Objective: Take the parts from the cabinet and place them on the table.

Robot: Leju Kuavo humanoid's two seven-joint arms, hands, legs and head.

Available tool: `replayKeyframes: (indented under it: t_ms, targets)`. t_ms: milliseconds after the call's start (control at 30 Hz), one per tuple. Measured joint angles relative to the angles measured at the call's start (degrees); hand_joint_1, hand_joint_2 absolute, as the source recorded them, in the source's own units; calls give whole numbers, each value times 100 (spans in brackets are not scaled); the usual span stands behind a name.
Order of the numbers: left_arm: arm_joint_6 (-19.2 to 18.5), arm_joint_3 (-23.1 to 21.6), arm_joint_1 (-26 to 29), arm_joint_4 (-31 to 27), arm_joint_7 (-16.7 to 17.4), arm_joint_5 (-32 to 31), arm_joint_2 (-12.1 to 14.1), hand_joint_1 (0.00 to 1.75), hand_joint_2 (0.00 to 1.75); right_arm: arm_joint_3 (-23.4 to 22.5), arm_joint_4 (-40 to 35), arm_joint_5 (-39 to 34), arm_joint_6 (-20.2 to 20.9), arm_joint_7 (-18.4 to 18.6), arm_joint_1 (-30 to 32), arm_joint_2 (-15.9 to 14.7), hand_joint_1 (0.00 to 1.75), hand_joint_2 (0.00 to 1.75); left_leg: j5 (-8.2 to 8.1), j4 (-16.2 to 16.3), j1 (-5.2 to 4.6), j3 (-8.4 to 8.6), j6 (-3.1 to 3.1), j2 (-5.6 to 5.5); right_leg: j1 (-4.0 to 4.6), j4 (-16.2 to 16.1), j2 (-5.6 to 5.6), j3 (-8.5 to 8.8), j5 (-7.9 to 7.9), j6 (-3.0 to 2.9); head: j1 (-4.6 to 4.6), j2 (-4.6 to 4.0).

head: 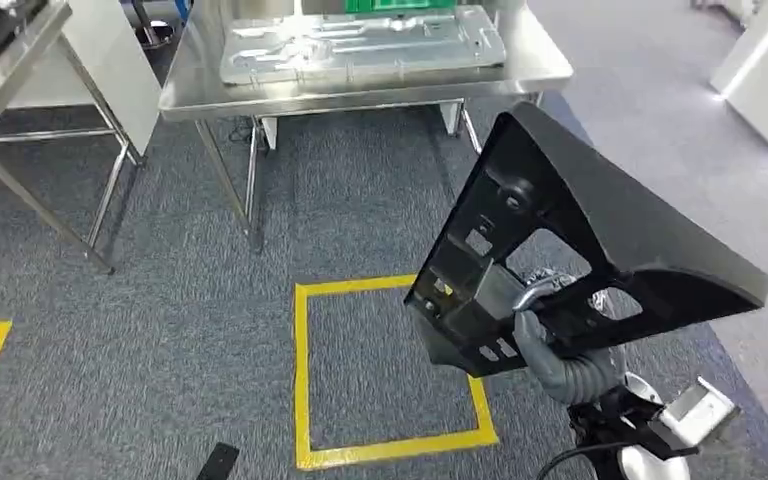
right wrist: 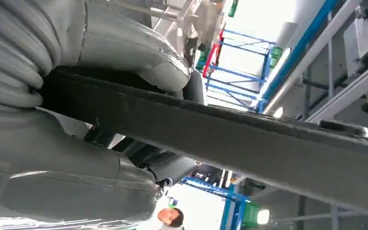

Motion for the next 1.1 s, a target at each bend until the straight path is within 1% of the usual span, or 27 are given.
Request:
replayKeyframes:
  t_ms: [100, 133, 200, 267, 300, 333, 367, 400, 433, 467, 500, 533, 567, 633, 667, 700, 733, 767, 800, 833, 867, 900, 933, 967, 1000, 1033, 1100]
  targets:
    - [-2, 2, -2, 0, 9, -20, -2, 0, 175, -26, -11, 7, 7, 0, 0, 0, 175, 175, -82, -72, 26, 120, 106, -37, 6, 83, -12, 81, 62, 101, 0, 0]
    - [0, 2, 7, 0, 9, -24, -9, 0, 175, -39, -15, 7, 9, 2, 6, 0, 175, 175, -103, -126, 40, 204, 126, -38, -19, 284, -8, -1, 63, 115, 6, 0]
    - [0, 2, -18, 0, 11, -35, -7, 0, 175, -74, -31, 4, 7, -11, 2, 0, 175, 175, -177, -140, 51, 301, 179, -36, -15, 1034, -7, -527, -70, 143, 4, 0]
    - [0, 2, -12, 0, 18, -46, -22, 0, 175, -103, -33, 4, 2, -15, 56, 0, 175, 175, -290, -140, 52, 411, 182, -41, -28, 1712, -8, -1123, -444, 193, 4, 0]
    - [0, 2, -2, 0, 20, -52, -24, 0, 175, -116, -33, 9, 2, -17, 86, -2, 175, 175, -346, -140, 56, 483, 174, -47, -32, 1792, -9, -1295, -533, 200, 5, 0]
    - [-2, 2, 3, 0, 22, -59, -26, 0, 175, -125, -35, 11, -2, -20, 116, -2, 175, 175, -415, -140, 64, 572, 159, -56, -40, 1671, -9, -1369, -488, 218, 4, 0]
    - [-4, 0, 1, 0, 24, -65, -33, 0, 175, -133, -39, 13, -9, -28, 138, -2, 175, 175, -492, -140, 73, 680, 137, -65, -49, 1369, -10, -1340, -315, 225, 4, 0]
    - [-9, 0, -3, 0, 26, -81, -39, 0, 175, -138, -55, 20, -9, -31, 158, -2, 175, 175, -574, -140, 83, 797, 110, -70, -61, 937, -11, -1250, 21, 222, 7, 0]
    - [-13, -2, -4, 0, 26, -92, -39, 0, 175, -146, -66, 20, -9, -39, 180, -4, 175, 175, -659, -145, 85, 861, 82, -67, -72, 481, -16, -1159, 542, 227, 7, 0]
    - [-17, -4, -14, 0, 28, -98, -39, 0, 175, -166, -63, 22, -9, -52, 204, -13, 175, 175, -737, -109, 62, 952, 47, -70, -64, 185, -34, -1181, 1031, 198, 7, 0]
    - [-24, -7, -20, 0, 35, -101, -39, 0, 175, -179, -63, 24, -11, -50, 212, -15, 175, 175, -780, -155, 53, 936, 4, -95, -32, 234, -44, -1157, 827, 133, 15, 0]
    - [-37, -9, -33, 0, 39, -103, -37, 0, 175, -186, -81, 26, -13, -55, 237, -15, 175, 175, -833, -214, 52, 984, -44, -80, -18, 226, -24, -1148, 871, 92, 11, 0]
    - [-39, -11, -36, 0, 39, -105, -39, 0, 175, -190, -109, 28, -13, -57, 243, -15, 175, 175, -780, -136, 45, 1054, -78, -75, -49, 184, -5, -1124, 855, 59, 20, 0]
    - [-44, -17, -57, 0, 37, -105, -39, 0, 175, -205, -136, 28, -7, -59, 249, -17, 175, 175, -686, 126, 67, 949, -125, -63, -56, 154, -2, -956, 783, -36, 18, 0]
    - [-44, -20, -69, 0, 35, -105, -39, 0, 175, -214, -146, 26, -7, -59, 241, -17, 175, 175, -604, 494, 74, 771, -156, -45, -53, 152, -10, -883, 728, -72, 17, 0]
    - [-46, -20, -73, 0, 35, -105, -39, 0, 175, -219, -153, 26, -5, -61, 234, -17, 175, 175, -630, 907, 74, 501, -184, -34, -51, 146, -10, -829, 680, -94, 20, 0]
    - [-48, -20, -68, 0, 37, -109, -39, 0, 175, -219, -155, 28, 2, -61, 242, -15, 175, 175, -812, 1293, 75, 210, -203, -33, -40, 138, -7, -769, 623, -109, 17, 0]
    - [-50, -20, -58, 0, 37, -116, -42, 0, 175, -219, -157, 28, 9, -61, 249, -15, 175, 175, -1118, 1560, 75, -53, -208, -32, -26, 138, -1, -704, 561, -125, 15, 0]
    - [-50, -20, -50, 0, 39, -116, -42, 0, 175, -219, -157, 33, 13, -61, 251, -17, 175, 175, -1364, 1635, 74, -214, -192, -32, -12, 138, 11, -635, 502, -135, 18, 0]
    - [-50, -20, -45, 0, 42, -116, -42, 0, 175, -219, -157, 33, 13, -61, 256, -15, 175, 175, -1471, 1547, 71, -296, -158, -32, 4, 138, 22, -548, 437, -139, 17, 0]
    - [-50, -20, -45, 0, 42, -118, -42, 0, 175, -219, -157, 33, 13, -61, 256, -15, 175, 175, -1400, 1313, 57, -293, -125, -32, 25, 137, 25, -456, 375, -143, 17, 0]
    - [-52, -20, -46, 0, 42, -120, -42, 0, 175, -219, -160, 35, 20, -59, 254, -15, 175, 175, -1129, 938, 28, -233, -61, -31, 49, 134, 24, -355, 308, -146, 18, 0]
    - [-52, -22, -43, 0, 42, -120, -42, 0, 175, -221, -162, 41, 28, -59, 253, -13, 175, 175, -695, 514, -3, -146, 25, -31, 67, 123, 20, -269, 247, -149, 17, 0]
    - [-52, -22, -32, 0, 46, -120, -20, 0, 175, -223, -159, 48, 33, -59, 249, -11, 175, 175, -77, 98, -71, -90, 152, -25, 43, 113, 16, -233, 195, -147, 22, 0]
    - [-52, -22, -21, 0, 48, -122, 2, 0, 175, -223, -151, 63, 46, -52, 257, -9, 175, 175, -57, 77, -156, -87, 194, -59, 48, 115, 71, -181, 149, -90, 16, 0]
    - [-52, -22, -20, 0, 52, -122, 0, 0, 175, -223, -155, 72, 48, -44, 260, 0, 175, 175, -109, 23, -176, -35, 202, -92, 28, 97, 77, -162, 107, -56, 13, 0]
    - [-52, -22, -34, 0, 52, -140, 0, 0, 175, -225, -166, 98, 68, -26, 264, 9, 175, 175, 1, -107, -156, 83, 237, -105, 31, 168, 65, -62, 199, -7, 9, 0]
